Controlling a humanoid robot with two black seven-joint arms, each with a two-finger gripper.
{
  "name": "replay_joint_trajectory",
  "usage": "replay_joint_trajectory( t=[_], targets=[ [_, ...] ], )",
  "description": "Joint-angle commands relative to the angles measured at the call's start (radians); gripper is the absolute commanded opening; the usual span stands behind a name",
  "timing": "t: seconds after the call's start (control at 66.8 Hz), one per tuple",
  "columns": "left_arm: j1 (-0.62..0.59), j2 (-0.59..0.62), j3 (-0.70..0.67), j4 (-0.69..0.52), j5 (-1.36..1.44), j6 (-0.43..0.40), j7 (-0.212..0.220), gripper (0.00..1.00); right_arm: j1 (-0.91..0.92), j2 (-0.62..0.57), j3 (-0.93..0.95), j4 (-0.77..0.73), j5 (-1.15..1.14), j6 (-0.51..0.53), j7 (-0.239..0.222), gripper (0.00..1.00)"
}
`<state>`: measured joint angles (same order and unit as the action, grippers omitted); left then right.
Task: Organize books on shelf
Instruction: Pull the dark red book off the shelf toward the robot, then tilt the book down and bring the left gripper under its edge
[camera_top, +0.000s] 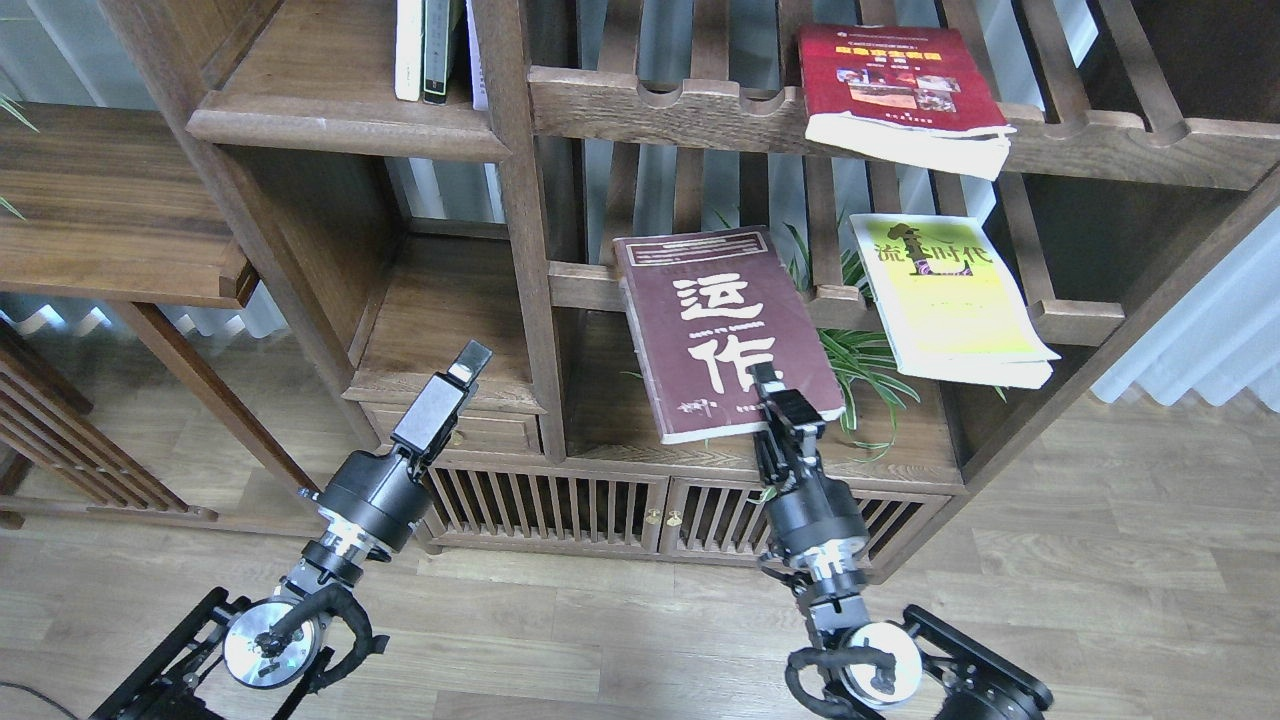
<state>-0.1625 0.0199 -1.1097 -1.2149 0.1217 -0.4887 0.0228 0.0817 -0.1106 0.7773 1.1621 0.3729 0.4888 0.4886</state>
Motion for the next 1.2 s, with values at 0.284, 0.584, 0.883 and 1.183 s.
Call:
replay_joint_trajectory(
  t=[0.284,0.584,0.883,1.183],
  targets=[
    [0.000,0.023,0.013,-0.002,-0.001,0.000,0.003,1.00,-0.094,-0.046,-0.003,0.189,-0.008,0.000,-0.004,0.04],
    [0.000,-0.012,0.017,-0.032,-0.040,0.000,0.000,1.00,-0.091,-0.030,-0.010,0.194,-0.060,0.000,-0.005,0.04],
    [-0.003,0.018,0.048,-0.063,-0.117,0.000,0.013,0.98,-0.091,-0.017,-0.021,0.151,-0.068,0.000,-0.019,0.04],
    [-0.006,0.196,0.132,-0.058,-0.269,0.000,0.014,0.98,-0.091,0.046,-0.024,0.140,-0.086,0.000,-0.113,0.04]
  ],
)
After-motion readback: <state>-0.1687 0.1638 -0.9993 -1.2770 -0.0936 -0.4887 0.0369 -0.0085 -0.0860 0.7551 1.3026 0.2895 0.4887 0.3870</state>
